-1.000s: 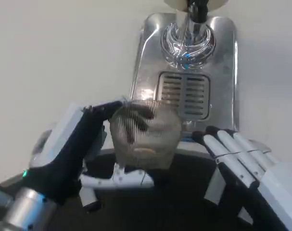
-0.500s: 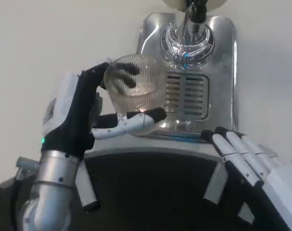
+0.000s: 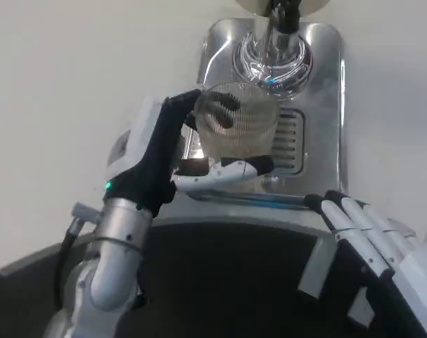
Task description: Grasp the cup under the faucet to collect the drink, then remove the cup.
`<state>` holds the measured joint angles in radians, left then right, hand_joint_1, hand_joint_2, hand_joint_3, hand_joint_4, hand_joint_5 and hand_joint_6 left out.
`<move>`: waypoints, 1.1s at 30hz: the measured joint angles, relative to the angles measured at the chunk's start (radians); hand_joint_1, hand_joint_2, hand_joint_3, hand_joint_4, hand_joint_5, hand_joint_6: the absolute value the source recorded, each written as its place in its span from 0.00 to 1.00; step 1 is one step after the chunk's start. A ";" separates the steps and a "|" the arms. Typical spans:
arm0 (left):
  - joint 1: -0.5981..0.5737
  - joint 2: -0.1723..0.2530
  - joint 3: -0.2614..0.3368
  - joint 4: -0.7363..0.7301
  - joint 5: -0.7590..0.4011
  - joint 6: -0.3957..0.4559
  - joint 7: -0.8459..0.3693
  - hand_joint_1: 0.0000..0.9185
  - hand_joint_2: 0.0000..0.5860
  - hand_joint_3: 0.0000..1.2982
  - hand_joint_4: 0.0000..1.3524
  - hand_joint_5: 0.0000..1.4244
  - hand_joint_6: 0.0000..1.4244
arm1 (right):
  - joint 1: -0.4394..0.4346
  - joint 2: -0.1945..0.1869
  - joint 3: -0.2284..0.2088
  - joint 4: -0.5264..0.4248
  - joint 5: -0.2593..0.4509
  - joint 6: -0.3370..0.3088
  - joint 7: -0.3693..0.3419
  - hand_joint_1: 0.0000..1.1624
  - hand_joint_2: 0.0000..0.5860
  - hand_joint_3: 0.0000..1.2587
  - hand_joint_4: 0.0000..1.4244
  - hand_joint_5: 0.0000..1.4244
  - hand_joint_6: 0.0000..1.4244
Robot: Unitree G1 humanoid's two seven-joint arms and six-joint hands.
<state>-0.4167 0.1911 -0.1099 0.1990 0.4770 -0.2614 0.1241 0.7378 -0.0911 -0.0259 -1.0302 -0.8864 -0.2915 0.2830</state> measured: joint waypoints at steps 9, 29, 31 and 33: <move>-0.143 0.021 -0.028 0.245 0.004 -0.107 0.036 0.84 0.16 0.79 0.92 0.94 1.00 | -0.028 -0.018 -0.008 0.001 0.002 0.010 0.006 0.48 0.53 0.04 0.02 0.03 0.07; -0.393 -0.021 -0.068 0.665 -0.005 -0.258 0.170 0.83 0.17 0.79 0.89 0.94 1.00 | -0.023 -0.032 -0.028 0.000 0.015 0.029 0.008 0.54 0.53 0.05 0.02 0.05 0.07; -0.411 -0.024 -0.069 0.692 -0.005 -0.262 0.179 0.82 0.19 0.70 0.80 0.89 1.00 | -0.024 -0.031 -0.026 0.000 0.015 0.031 0.008 0.54 0.53 0.05 0.02 0.05 0.07; -0.417 -0.024 -0.069 0.707 -0.005 -0.270 0.188 0.78 0.19 0.51 0.52 0.70 0.84 | -0.026 -0.028 -0.023 0.000 0.014 0.035 0.008 0.56 0.53 0.05 0.02 0.05 0.08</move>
<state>-0.8335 0.1666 -0.1787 0.9064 0.4721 -0.5318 0.3124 0.7116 -0.1190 -0.0490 -1.0305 -0.8719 -0.2560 0.2906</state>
